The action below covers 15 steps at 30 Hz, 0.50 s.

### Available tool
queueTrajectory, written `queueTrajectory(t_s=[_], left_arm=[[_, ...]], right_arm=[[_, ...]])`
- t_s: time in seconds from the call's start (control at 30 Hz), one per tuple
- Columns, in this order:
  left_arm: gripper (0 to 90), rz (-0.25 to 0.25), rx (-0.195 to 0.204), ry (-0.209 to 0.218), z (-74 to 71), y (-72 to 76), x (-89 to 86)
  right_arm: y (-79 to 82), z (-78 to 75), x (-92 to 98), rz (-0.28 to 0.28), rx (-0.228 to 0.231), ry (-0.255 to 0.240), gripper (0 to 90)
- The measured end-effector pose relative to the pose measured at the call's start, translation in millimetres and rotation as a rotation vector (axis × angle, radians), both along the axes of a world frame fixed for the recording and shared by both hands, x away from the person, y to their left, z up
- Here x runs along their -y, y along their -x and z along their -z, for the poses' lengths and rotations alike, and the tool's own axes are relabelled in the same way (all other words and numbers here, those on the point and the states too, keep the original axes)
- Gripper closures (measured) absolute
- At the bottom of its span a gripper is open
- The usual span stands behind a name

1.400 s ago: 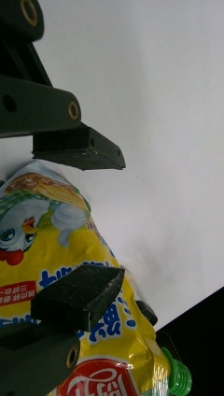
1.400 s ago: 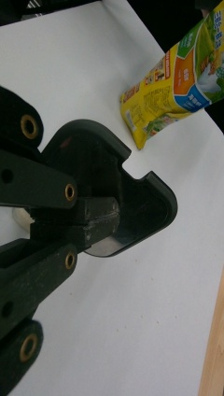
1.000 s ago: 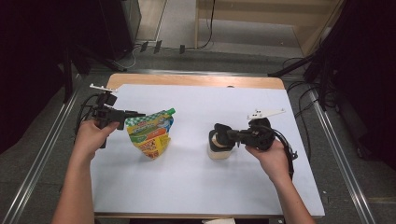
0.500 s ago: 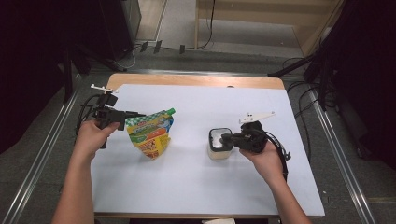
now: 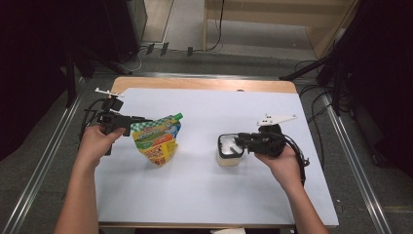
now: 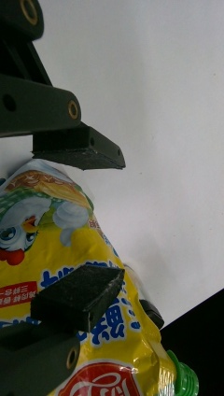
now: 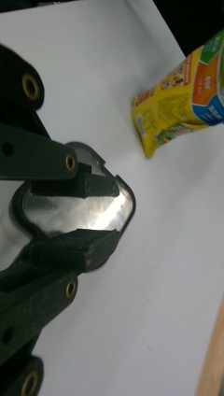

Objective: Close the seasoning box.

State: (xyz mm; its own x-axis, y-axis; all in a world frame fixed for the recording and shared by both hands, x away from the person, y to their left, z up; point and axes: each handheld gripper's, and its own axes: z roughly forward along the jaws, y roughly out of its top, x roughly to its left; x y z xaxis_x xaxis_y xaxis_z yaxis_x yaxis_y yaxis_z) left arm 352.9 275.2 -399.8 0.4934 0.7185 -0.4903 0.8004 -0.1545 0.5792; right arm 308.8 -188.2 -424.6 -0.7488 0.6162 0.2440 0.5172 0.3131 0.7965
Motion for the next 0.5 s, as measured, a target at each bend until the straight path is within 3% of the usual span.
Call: queueTrajectory(t_s=[0.23,0.5], left_arm=[[41.2,-0.006,-0.007,0.002,2.5,-0.9,-0.6],[41.3,-0.009,-0.005,0.0,3.4,-0.9,-1.7]], right_arm=[[-5.2,-1.2,24.9,0.065,0.029,-0.026,61.6],[-9.1,2.7,38.3,0.089,0.048,-0.02,55.4]])
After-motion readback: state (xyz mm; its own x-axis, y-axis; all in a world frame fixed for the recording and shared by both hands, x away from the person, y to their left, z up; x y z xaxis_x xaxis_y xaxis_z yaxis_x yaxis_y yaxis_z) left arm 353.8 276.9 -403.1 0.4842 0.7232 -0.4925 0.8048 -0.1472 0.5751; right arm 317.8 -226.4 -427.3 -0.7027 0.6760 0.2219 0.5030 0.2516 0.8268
